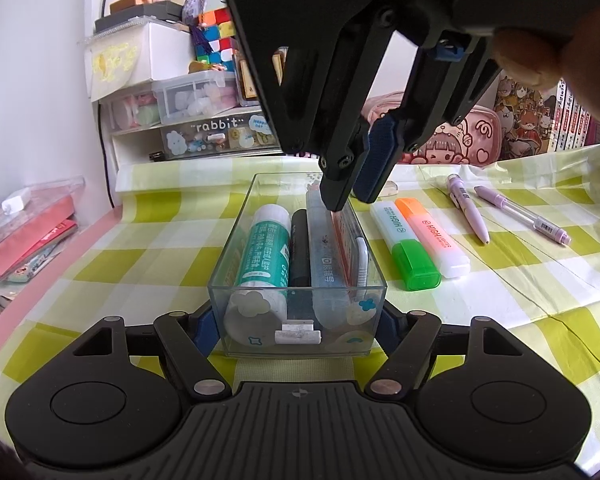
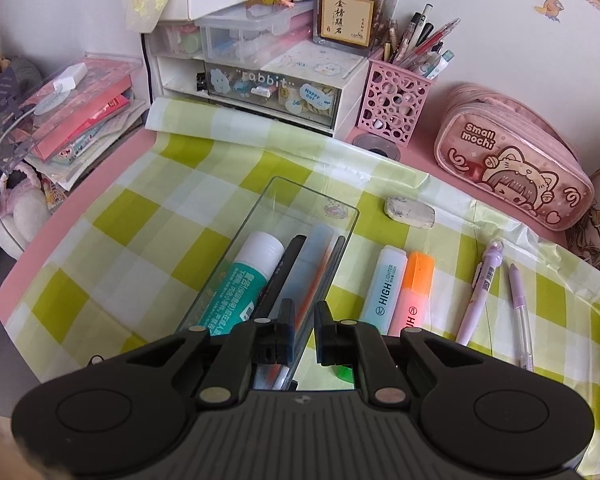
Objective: Organize stationery
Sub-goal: 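Move the right tool over the orange highlighter, then close the right tool on the orange highlighter and lift it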
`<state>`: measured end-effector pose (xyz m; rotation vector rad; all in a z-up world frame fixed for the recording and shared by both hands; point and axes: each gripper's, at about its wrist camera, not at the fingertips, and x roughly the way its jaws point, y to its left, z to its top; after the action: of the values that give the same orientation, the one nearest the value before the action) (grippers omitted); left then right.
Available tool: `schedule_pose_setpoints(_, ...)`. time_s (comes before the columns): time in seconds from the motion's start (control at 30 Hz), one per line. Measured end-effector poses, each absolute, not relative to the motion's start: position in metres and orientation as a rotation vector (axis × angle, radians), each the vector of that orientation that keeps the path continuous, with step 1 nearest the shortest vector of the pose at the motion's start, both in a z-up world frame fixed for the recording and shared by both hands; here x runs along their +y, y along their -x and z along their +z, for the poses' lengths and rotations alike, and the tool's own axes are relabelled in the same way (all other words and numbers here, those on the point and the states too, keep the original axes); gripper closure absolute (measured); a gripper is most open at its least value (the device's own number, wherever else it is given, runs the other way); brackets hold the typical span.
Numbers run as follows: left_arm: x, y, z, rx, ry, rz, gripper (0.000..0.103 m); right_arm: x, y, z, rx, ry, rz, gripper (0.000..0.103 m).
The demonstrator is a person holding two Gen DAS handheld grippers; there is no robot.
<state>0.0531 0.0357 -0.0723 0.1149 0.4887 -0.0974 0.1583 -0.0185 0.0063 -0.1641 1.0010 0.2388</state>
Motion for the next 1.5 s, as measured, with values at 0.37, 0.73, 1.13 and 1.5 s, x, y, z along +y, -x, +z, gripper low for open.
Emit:
schedule_pose_setpoints(0.37,0.031,-0.052,-0.073,0.485,-0.134,-0.089,0.031,-0.13,-0.138,-0.001,0.861,-0.144,0.135,0.079)
schedule_pose_setpoints(0.73,0.033,-0.054,-0.072,0.491,-0.127,-0.058,0.031,-0.138,-0.153,-0.044,0.896,-0.146,0.186,0.079)
schedule_pose_setpoints(1.13,0.038,-0.056,-0.071,0.517,-0.068,-0.074,0.031,-0.12,-0.186,-0.054,0.942,-0.091,0.191,0.08)
schedule_pose_setpoints(1.5,0.042,-0.056,-0.071,0.514,-0.054,-0.077,0.031,-0.132,-0.18,-0.055,0.926,-0.191,0.157,0.085)
